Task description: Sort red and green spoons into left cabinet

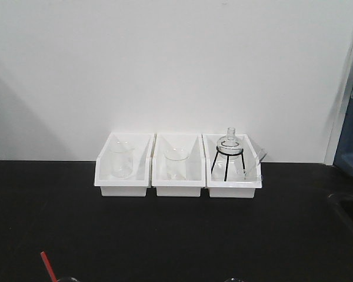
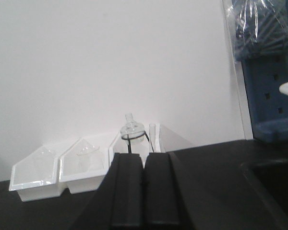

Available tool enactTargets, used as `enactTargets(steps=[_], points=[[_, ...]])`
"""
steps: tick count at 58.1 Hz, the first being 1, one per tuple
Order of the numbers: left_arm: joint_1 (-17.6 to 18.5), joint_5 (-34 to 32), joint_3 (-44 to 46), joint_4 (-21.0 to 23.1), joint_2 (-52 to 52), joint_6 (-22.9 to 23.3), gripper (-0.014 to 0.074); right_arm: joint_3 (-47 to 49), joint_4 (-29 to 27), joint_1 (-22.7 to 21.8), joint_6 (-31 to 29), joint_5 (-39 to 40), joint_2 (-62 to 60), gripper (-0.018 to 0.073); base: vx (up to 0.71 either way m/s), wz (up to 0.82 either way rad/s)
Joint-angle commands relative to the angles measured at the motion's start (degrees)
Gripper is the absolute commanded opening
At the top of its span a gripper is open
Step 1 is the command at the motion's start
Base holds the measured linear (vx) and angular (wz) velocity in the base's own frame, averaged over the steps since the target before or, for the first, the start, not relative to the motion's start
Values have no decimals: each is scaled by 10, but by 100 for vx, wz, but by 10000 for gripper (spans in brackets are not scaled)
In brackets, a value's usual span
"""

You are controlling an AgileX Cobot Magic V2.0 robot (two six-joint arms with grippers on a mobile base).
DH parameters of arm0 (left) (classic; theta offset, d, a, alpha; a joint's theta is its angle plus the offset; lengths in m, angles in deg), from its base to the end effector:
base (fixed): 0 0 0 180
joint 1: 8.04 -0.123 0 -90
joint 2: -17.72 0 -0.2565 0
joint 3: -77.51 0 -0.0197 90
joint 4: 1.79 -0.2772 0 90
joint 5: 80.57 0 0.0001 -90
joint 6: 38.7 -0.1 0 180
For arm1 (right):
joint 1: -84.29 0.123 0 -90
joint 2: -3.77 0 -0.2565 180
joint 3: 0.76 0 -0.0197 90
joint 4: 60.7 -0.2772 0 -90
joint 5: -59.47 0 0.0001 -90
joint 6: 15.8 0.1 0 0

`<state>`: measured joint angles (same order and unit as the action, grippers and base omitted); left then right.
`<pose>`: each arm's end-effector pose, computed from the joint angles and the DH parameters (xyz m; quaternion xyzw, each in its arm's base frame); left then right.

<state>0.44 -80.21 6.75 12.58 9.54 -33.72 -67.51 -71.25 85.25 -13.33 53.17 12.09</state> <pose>0.1114 -0.0168 0.2505 -0.0598 0.6352 -0.1857 0.7473 0.1078 0.0038 0.2657 0.0605 0.6484 0.0984 0.7525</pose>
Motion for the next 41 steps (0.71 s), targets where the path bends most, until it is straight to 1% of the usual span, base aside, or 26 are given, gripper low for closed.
enactTargets(steps=[1,5,8,13,15,18,22,26,41], points=[[1,-4,69,-6,-26,6,3,88,0,-3,-32,-13,43,-5,0,0],[1,20,111,-18,-64,-3,3,128,-1,-3,-60,-33,85,-5,0,0],[1,34,143,-19,-111,-13,3,159,-4,-3,-83,-38,129,-5,0,0],[1,43,185,-18,-172,-46,3,202,-4,-3,-108,-38,199,-5,0,0],[1,44,199,-18,-201,-66,3,217,-4,-3,-115,-38,228,-5,0,0],[1,44,214,-18,-237,-92,3,232,-4,-3,-119,-38,259,-5,0,0],[1,47,230,-16,-278,-113,3,244,-4,-3,-119,-35,304,-5,0,0],[1,50,237,-16,-309,-123,3,247,-5,-3,-119,-30,333,-5,0,0],[1,57,237,-17,-378,-127,20,247,-22,-3,-116,-49,412,-1,0,0]])
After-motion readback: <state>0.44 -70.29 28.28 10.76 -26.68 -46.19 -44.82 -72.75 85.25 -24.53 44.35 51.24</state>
